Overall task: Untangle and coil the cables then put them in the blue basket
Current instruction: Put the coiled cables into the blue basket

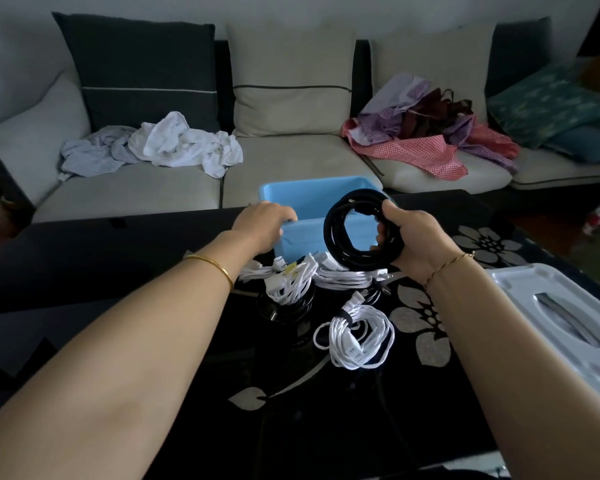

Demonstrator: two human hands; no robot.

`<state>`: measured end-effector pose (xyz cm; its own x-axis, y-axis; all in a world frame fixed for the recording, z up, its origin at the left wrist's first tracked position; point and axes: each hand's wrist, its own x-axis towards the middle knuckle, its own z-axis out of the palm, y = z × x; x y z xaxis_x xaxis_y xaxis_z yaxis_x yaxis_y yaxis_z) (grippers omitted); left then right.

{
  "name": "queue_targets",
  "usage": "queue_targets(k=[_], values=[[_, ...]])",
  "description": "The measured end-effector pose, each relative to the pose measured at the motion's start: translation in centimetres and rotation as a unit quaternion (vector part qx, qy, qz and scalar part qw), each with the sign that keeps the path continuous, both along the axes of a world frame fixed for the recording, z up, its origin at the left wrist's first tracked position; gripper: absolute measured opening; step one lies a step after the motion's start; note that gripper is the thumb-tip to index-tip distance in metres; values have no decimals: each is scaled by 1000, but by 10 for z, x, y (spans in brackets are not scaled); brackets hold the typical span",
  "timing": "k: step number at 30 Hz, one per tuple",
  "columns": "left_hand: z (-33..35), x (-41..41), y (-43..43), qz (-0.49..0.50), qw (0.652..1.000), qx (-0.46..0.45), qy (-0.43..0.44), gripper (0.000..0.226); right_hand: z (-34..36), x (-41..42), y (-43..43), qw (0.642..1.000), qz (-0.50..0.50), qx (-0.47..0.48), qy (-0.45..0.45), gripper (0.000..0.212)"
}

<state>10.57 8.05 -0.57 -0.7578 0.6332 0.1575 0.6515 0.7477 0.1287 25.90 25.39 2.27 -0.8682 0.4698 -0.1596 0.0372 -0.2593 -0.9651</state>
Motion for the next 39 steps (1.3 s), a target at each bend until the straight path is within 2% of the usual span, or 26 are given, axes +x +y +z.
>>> queue_targets(k=[4, 12, 14, 15, 17, 18, 19, 21, 23, 24, 26, 30, 34, 37, 39], values=[[0, 7, -26, -3, 1000, -27, -14, 39, 14, -8, -25, 999, 12, -5, 31, 22], [2, 16, -52, -5, 1000, -15, -17, 40, 22, -36, -58, 998, -1, -27, 48, 25], [0, 18, -54, -23, 999, 38, 14, 45, 20, -41, -57, 998, -13, -36, 50, 25], [-3, 21, -56, -20, 994, 102, 31, 45, 19, -43, -57, 998, -17, -39, 50, 25], [-9, 33, -66, 25, 970, 229, 81, 28, 15, -47, -56, 998, -24, -37, 47, 26], [-15, 37, -74, 52, 963, 239, 109, 17, 13, -51, -57, 998, -24, -35, 44, 26], [-23, 39, -81, 64, 969, 208, 116, 13, 12, -54, -57, 998, -28, -34, 44, 27], [-45, 37, -95, 54, 995, 85, 27, 12, 10, -60, -61, 998, -32, -35, 48, 28], [-63, 33, -102, 29, 994, -39, -98, 19, 9, -66, -63, 997, -35, -39, 57, 29], [-71, 31, -103, 19, 988, -87, -125, 25, 9, -69, -65, 997, -33, -41, 57, 30], [-79, 28, -99, 1, 986, -125, -109, 25, 9, -73, -65, 997, -28, -42, 54, 30], [-78, 22, -96, -13, 990, -138, -34, 8, 8, -75, -62, 998, -13, -39, 43, 28], [-16, 20, -114, -16, 975, -139, -171, 10, 11, -82, -54, 998, -24, -33, 40, 27], [56, 23, -132, 15, 956, -20, -293, 2, 15, -102, -45, 999, -35, -12, 37, 26], [90, 22, -131, 26, 945, 93, -312, 10, 17, -118, -40, 998, -45, 38, 16, 25]])
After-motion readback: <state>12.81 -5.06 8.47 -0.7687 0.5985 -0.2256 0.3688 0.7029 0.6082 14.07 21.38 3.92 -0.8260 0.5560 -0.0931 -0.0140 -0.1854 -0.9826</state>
